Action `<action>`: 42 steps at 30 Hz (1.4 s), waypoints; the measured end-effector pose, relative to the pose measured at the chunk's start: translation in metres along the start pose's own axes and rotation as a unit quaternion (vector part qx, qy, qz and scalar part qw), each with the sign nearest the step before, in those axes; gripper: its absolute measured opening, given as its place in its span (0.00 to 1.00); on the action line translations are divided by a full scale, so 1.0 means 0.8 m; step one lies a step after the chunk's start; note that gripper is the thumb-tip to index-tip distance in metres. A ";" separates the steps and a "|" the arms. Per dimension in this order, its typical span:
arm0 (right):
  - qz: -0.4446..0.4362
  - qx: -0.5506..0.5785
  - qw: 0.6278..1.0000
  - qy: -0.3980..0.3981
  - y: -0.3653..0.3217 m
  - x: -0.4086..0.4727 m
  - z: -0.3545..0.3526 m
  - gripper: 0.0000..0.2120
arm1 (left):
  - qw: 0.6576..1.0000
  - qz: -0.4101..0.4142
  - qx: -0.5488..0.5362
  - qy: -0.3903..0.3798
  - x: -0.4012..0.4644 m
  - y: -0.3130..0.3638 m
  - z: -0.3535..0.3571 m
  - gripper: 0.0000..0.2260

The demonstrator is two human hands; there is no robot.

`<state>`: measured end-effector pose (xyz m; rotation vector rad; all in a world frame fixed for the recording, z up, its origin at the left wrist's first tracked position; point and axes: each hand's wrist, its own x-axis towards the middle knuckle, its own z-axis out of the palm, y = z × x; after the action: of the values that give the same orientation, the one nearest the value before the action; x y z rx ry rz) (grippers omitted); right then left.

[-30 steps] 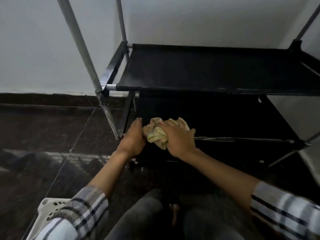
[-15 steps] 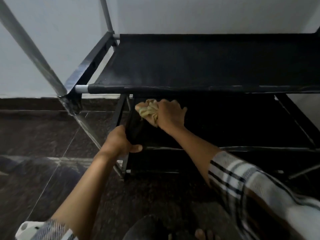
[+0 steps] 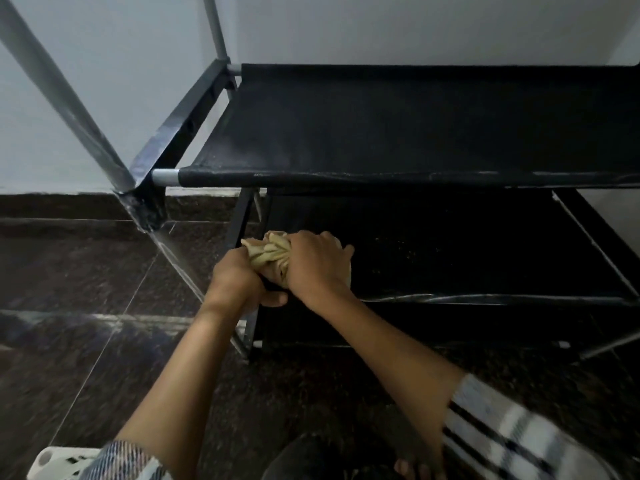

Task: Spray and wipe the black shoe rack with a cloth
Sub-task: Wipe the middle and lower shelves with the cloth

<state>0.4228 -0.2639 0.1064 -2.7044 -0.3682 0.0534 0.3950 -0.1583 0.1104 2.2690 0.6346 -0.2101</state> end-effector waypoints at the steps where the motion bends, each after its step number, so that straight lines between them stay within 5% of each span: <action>1: 0.000 -0.008 1.000 0.028 0.000 0.015 0.003 0.09 | 1.000 -0.005 -0.003 -0.002 0.001 0.000 -0.001 0.30; 8: 0.022 -0.020 0.997 0.067 0.000 0.094 -0.002 0.17 | 0.999 -0.022 -0.014 -0.025 0.002 -0.002 -0.003 0.43; 12: -0.020 -0.080 0.994 -0.077 -0.006 0.071 -0.025 0.18 | 0.999 -0.019 -0.050 -0.011 0.000 -0.002 -0.001 0.45; 15: -0.039 -0.070 0.976 -0.201 -0.007 0.017 -0.025 0.17 | 0.997 0.003 -0.075 0.007 0.000 -0.007 0.003 0.29; 19: -0.002 -0.042 0.995 -0.091 -0.011 -0.016 -0.009 0.16 | 0.998 0.009 -0.048 0.037 -0.004 -0.001 0.003 0.18; 24: -0.014 -0.005 0.999 0.049 -0.002 0.034 0.003 0.12 | 1.000 -0.026 -0.008 0.008 0.006 -0.004 0.002 0.35; 27: 0.024 0.169 0.977 0.125 -0.002 0.076 -0.015 0.15 | 0.999 -0.050 -0.006 -0.004 0.011 -0.004 0.003 0.43; 30: -0.010 0.157 0.987 -0.041 -0.006 0.089 -0.017 0.18 | 0.997 -0.066 -0.043 -0.026 0.013 -0.004 0.002 0.46; 33: -0.042 -0.060 0.996 -0.056 -0.007 0.065 -0.031 0.18 | 0.998 -0.048 -0.042 -0.010 0.011 -0.006 0.003 0.46; 36: -0.078 -0.097 0.983 -0.134 0.009 0.016 -0.029 0.17 | 0.997 -0.035 -0.067 0.006 0.009 -0.009 0.006 0.29; 40: -0.065 -0.052 0.995 -0.057 0.025 -0.024 -0.011 0.14 | 0.997 -0.033 -0.076 0.006 0.011 -0.010 0.009 0.25; 42: -0.024 -0.031 0.999 0.002 0.027 -0.007 0.000 0.10 | 0.997 -0.033 -0.075 -0.003 0.012 -0.010 0.006 0.32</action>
<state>0.4223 -0.2842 0.0974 -2.7545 -0.4405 0.0241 0.3994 -0.1535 0.0987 2.1042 0.6986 -0.1943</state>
